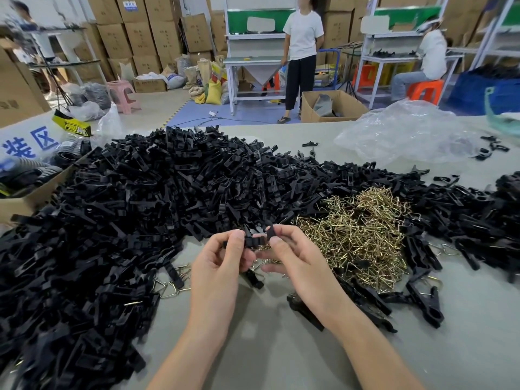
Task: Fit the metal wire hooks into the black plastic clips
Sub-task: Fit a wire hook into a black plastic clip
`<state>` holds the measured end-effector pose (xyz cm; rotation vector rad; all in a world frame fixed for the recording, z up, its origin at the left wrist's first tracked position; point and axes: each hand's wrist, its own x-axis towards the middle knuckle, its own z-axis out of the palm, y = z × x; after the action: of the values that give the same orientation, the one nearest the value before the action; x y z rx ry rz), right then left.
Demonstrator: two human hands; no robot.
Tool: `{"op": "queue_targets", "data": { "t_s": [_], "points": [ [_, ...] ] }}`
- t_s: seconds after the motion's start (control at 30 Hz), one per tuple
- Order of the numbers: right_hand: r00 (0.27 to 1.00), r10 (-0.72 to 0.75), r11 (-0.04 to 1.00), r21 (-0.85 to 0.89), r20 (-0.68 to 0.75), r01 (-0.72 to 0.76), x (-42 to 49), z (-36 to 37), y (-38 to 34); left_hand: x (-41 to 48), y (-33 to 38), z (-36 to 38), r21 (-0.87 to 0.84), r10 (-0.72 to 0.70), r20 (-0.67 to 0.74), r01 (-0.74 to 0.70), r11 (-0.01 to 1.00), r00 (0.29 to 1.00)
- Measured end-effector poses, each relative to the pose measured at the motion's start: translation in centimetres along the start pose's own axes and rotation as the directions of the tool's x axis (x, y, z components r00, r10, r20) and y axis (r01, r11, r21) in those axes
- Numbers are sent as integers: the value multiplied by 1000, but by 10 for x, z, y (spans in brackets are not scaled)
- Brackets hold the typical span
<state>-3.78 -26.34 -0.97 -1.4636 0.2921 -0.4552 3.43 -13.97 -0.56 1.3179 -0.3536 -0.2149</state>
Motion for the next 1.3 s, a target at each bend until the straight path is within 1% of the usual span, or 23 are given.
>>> {"op": "queue_targets", "data": {
  "t_s": [0.13, 0.2, 0.27, 0.43, 0.57, 0.7, 0.87, 1.03, 1.2, 1.3],
  "points": [
    [1000, 25, 998, 58, 8, -25, 0, 0, -2, 0, 0, 1, -54, -53, -17, 52, 997, 998],
    [999, 40, 997, 62, 18, -41, 0, 0, -2, 0, 0, 1, -95, -89, 12, 89, 992, 996],
    [999, 44, 997, 55, 25, -46, 0, 1, -1, 0, 0, 1, -100, -99, 43, 103, 990, 994],
    [1000, 14, 999, 46, -12, -14, 0, 1, -1, 0, 0, 0, -16, -35, 63, 36, 999, 997],
    [999, 24, 996, 82, -38, -21, 2, 0, 0, -1, 0, 0, -4, -34, 83, 34, 999, 996],
    [998, 54, 994, 100, -42, -50, 1, 1, 2, -3, 0, 1, 23, -22, 46, 21, 1000, 999],
    [995, 89, 987, 135, -35, -84, 0, 3, 2, -5, 2, 2, 111, 22, 32, -26, 993, 999],
    [995, 101, 988, 118, 19, -102, -1, 4, 3, -7, 2, 4, 177, 78, 19, -80, 981, 997],
    [995, 96, 990, 105, 25, -98, -2, 5, 4, -7, 2, 3, 159, 74, 8, -74, 984, 997],
    [995, 97, 990, 102, 27, -100, -2, 6, 3, -6, 0, 3, 201, 88, 12, -89, 976, 996]
  ]
}}
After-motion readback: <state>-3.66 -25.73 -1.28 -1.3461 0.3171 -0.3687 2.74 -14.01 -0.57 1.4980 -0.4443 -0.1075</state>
